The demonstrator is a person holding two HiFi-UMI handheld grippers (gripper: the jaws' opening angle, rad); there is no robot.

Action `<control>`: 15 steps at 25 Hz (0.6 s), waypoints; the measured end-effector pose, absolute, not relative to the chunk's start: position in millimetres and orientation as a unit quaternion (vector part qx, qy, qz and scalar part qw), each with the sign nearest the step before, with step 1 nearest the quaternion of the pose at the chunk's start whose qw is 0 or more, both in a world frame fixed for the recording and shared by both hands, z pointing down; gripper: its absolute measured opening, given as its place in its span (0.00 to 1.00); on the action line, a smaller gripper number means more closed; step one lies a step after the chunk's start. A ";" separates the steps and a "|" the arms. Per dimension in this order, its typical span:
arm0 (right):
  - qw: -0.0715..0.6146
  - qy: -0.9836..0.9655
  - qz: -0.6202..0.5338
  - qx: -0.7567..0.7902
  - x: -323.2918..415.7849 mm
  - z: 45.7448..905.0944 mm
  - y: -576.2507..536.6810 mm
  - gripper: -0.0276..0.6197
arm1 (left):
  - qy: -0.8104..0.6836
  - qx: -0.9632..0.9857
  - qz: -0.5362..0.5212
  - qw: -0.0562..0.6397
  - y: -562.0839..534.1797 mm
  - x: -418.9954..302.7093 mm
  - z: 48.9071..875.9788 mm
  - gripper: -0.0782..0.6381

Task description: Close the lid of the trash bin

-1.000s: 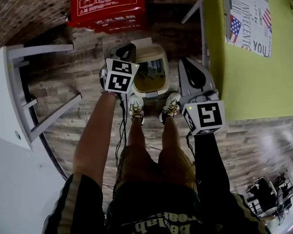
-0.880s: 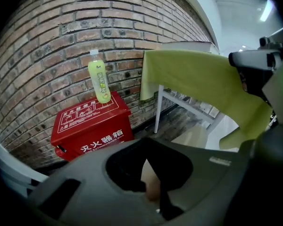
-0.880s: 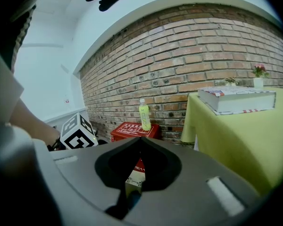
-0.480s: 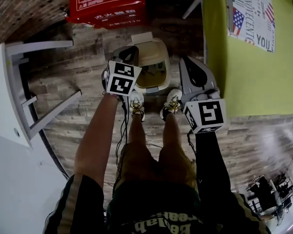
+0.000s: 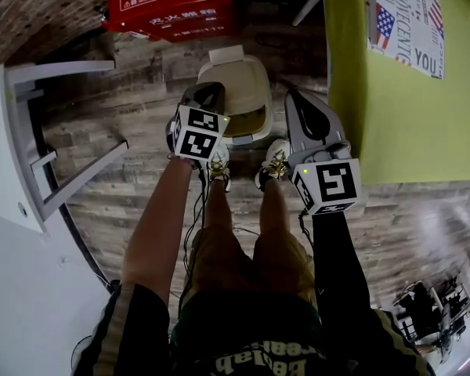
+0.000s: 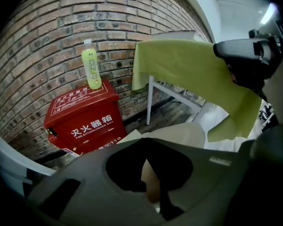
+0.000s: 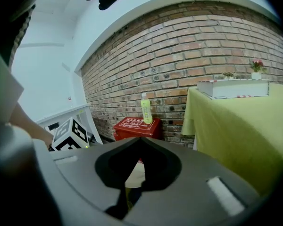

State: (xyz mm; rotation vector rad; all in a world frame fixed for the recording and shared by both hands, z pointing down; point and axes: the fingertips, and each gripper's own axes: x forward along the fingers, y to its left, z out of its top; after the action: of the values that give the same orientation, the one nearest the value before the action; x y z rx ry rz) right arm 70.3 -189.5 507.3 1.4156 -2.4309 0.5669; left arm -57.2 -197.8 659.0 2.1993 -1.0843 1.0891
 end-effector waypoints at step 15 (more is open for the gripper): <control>0.141 -0.842 0.200 0.481 61.5 520.5 -179.4 0.06 | -0.387 0.795 0.391 0.256 -160.5 -60.8 680.7 0.12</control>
State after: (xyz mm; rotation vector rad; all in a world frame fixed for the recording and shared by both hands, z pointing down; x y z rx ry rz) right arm 61.5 -179.4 520.5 1.3878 -2.4313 0.5785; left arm -60.8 -160.5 680.7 2.1578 -1.0504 1.0621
